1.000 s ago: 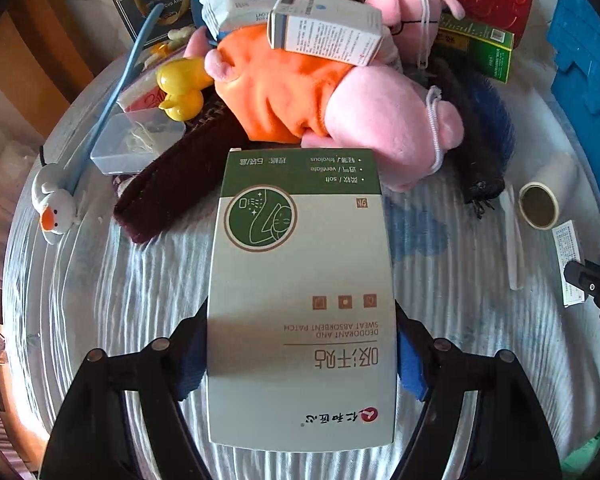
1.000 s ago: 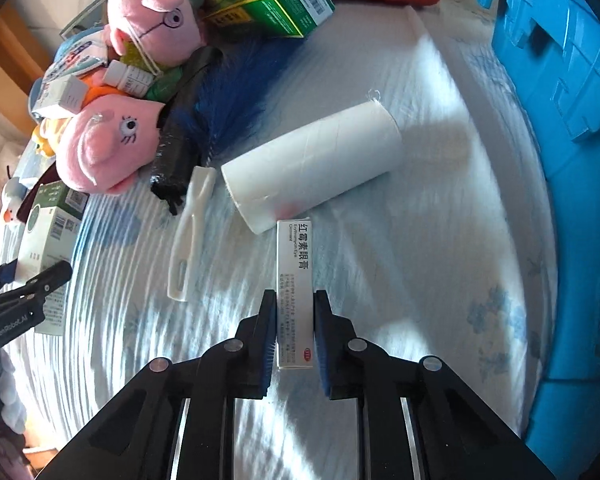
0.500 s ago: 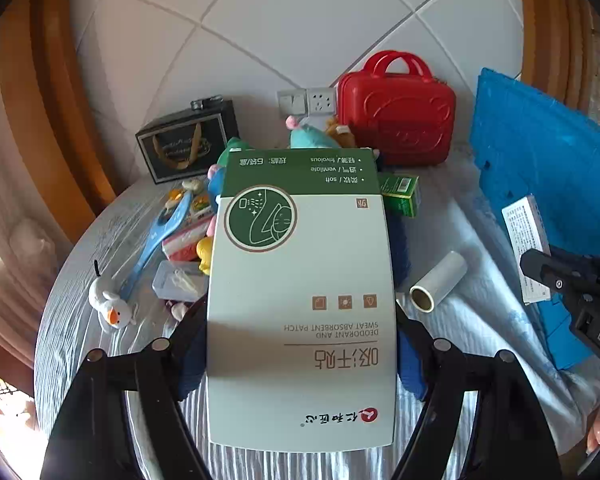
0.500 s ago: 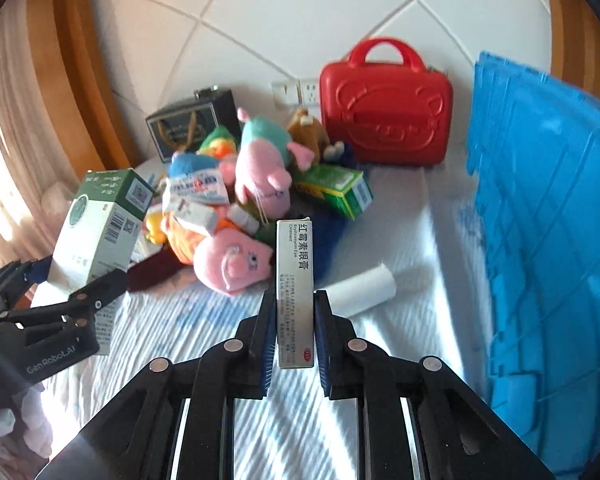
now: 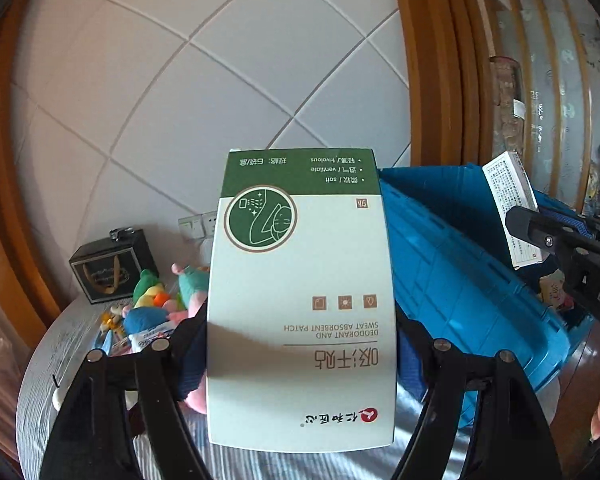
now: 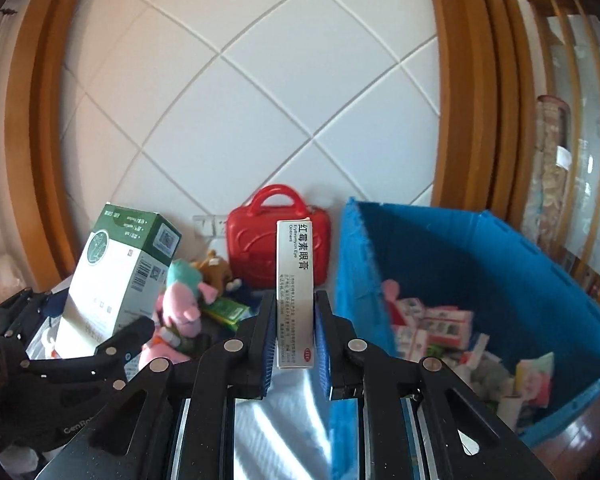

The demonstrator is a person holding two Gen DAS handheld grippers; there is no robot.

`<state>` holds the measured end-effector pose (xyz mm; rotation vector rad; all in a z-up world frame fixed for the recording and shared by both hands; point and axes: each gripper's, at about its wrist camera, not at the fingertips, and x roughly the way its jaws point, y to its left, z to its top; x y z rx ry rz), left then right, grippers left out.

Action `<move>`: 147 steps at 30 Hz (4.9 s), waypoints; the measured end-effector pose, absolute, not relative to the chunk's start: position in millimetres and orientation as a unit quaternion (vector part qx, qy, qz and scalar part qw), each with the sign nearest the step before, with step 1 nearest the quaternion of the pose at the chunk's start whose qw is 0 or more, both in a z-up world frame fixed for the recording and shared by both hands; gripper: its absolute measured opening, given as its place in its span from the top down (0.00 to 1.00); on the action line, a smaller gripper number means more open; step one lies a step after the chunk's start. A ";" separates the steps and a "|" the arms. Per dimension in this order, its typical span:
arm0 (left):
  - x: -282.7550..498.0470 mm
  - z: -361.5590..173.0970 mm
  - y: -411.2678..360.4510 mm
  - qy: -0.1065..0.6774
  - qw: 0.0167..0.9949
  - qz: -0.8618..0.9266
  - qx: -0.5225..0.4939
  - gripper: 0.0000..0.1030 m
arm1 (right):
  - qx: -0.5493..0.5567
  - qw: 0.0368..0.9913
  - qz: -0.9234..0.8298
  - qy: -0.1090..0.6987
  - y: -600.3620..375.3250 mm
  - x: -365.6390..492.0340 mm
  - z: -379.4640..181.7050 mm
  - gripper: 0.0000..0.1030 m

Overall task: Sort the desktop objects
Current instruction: 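Carry both boxes into the blue crate and open both grippers, then withdraw both grippers from the crate back toward the table, then grasp the white snowman plush with left gripper while right gripper grasps a white box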

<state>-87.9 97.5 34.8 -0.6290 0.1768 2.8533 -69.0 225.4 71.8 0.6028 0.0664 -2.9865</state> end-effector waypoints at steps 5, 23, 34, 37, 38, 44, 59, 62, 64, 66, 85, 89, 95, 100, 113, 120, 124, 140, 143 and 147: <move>-79.7 58.8 195.0 0.070 0.137 0.968 -0.197 0.26 | 0.179 -0.002 -0.984 0.019 313.2 -65.0 88.3 0.83; -102.4 43.2 398.6 0.118 0.143 0.943 -0.277 0.26 | 0.241 -0.042 -0.969 0.021 508.2 -100.0 58.1 0.83; -106.9 38.2 408.1 0.118 0.125 0.944 -0.280 0.19 | 0.244 -0.044 -0.969 0.018 532.7 -107.0 49.9 0.82; -108.5 37.9 405.4 0.110 0.126 0.944 -0.284 0.19 | 0.241 -0.049 -0.969 0.020 531.6 -106.0 50.9 0.60; -108.3 37.3 404.5 0.108 0.126 0.944 -0.285 0.19 | 0.240 -0.049 -0.969 0.020 531.6 -105.2 51.2 0.38; -107.8 34.7 395.9 0.094 0.119 0.945 -0.290 0.18 | 0.220 -0.055 -0.973 0.032 531.0 -95.5 57.9 0.05; -69.7 58.7 312.2 0.041 0.038 0.971 -0.234 0.18 | 0.183 0.041 -0.982 0.011 494.0 -75.8 66.7 0.00; -65.8 57.7 283.1 0.038 -0.009 0.972 -0.232 0.13 | 0.173 0.078 -0.982 0.010 470.2 -78.2 68.3 0.00; -64.2 55.5 259.4 0.030 -0.036 0.971 -0.235 0.13 | 0.166 0.103 -0.981 0.007 453.4 -78.7 70.0 0.00; -63.0 52.8 233.6 0.017 -0.059 0.969 -0.240 0.13 | 0.159 0.124 -0.979 0.007 435.6 -77.9 73.2 0.00; -51.7 -2.0 -47.3 -0.023 -0.116 0.948 -0.294 0.13 | 0.179 0.209 -0.960 0.048 168.5 -49.2 66.6 0.00; -57.0 -23.3 -99.8 -0.042 -0.131 0.934 -0.330 0.13 | 0.224 0.212 -0.949 0.057 117.6 -58.3 45.0 0.00; -58.8 -49.2 -161.7 -0.081 -0.170 0.916 -0.354 0.13 | 0.268 0.217 -0.934 0.094 70.4 -76.2 19.3 0.00; -65.2 -67.7 -201.8 -0.085 -0.219 0.895 -0.380 0.13 | 0.293 0.241 -0.919 0.109 42.0 -104.9 -7.7 0.00; -89.7 -133.0 -307.1 -0.126 -0.276 0.841 -0.448 0.13 | 0.380 0.255 -0.882 0.111 -4.7 -179.2 -75.4 0.00; -165.5 -167.9 -361.7 -0.118 -0.245 0.837 -0.475 0.13 | 0.420 0.212 -0.878 0.089 -28.3 -200.4 -102.7 0.00; -203.0 -192.0 -388.2 -0.117 -0.228 0.829 -0.496 0.13 | 0.436 0.169 -0.880 0.075 -44.3 -214.9 -110.5 0.00; -271.6 -272.9 -433.3 -0.171 -0.214 0.793 -0.544 0.21 | 0.469 0.183 -0.861 0.073 -91.8 -272.6 -147.7 0.00; -264.2 -268.8 -426.6 -0.156 -0.204 0.797 -0.547 0.42 | 0.466 0.195 -0.860 0.077 -100.3 -280.2 -151.5 0.05; -246.5 -252.6 -399.7 -0.112 -0.184 0.813 -0.541 0.50 | 0.468 0.212 -0.855 0.074 -108.4 -285.7 -158.3 0.15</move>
